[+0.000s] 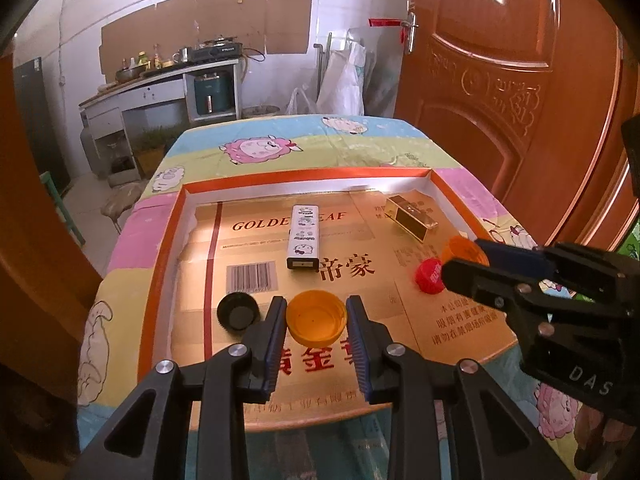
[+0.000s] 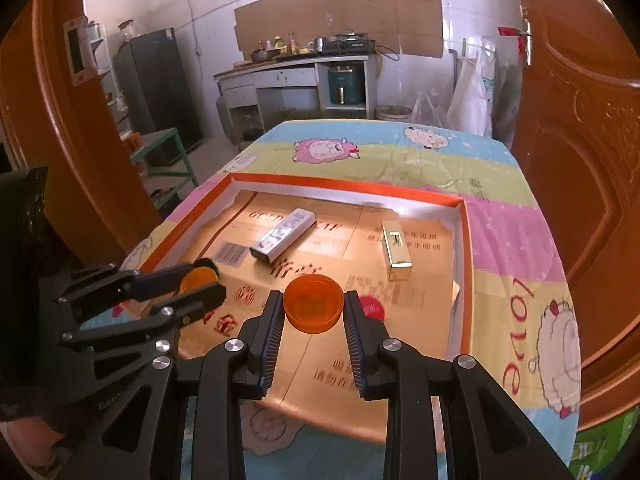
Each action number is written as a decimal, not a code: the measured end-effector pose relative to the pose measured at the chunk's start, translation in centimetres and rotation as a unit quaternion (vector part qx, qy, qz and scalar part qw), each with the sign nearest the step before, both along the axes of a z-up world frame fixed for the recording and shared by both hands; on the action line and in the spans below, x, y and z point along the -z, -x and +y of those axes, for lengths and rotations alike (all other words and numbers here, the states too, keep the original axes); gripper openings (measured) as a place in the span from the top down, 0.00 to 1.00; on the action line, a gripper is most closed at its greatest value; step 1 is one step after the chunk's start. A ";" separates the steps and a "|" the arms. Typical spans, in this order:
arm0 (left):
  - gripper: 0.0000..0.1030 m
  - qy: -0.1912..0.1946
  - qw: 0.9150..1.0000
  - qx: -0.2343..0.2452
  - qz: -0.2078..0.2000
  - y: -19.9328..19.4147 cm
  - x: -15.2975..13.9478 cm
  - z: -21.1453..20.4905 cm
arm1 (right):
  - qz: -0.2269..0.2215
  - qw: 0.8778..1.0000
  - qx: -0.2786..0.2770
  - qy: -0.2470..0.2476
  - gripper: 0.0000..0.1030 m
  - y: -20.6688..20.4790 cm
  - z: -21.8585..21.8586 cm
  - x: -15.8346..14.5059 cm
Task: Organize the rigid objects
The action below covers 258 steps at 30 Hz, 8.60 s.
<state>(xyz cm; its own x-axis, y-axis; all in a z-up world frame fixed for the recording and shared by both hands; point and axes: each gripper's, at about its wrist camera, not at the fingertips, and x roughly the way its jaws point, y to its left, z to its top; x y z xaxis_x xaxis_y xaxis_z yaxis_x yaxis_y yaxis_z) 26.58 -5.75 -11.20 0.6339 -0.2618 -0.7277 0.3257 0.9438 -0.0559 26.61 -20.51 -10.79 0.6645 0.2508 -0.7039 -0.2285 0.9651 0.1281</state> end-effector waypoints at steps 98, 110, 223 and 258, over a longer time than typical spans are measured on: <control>0.41 0.021 0.999 -0.024 -0.043 9.4 -3.7 4.6 | 0.028 0.998 0.051 -0.012 0.33 6.5 0.5 -1.3; 0.41 0.027 0.997 -0.035 -0.066 13.3 -4.9 6.4 | 0.012 0.999 0.053 -0.002 0.33 10.9 1.7 -2.9; 0.70 0.044 0.999 -0.024 -0.010 7.3 -2.4 4.3 | -0.032 0.999 -0.023 0.020 0.70 10.6 2.8 -1.1; 0.70 -0.002 0.999 -0.034 0.016 -6.2 -1.4 1.8 | -0.036 0.997 -0.041 0.058 0.70 -3.2 1.0 -0.7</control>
<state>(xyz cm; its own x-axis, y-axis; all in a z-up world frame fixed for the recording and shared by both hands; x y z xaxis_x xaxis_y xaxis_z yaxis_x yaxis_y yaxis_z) 32.82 -3.95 -9.77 0.6273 -0.2153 -0.7484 0.2583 0.9642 -0.0610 29.80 -19.55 -10.04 0.6943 0.2254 -0.6835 -0.3119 0.9501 -0.0035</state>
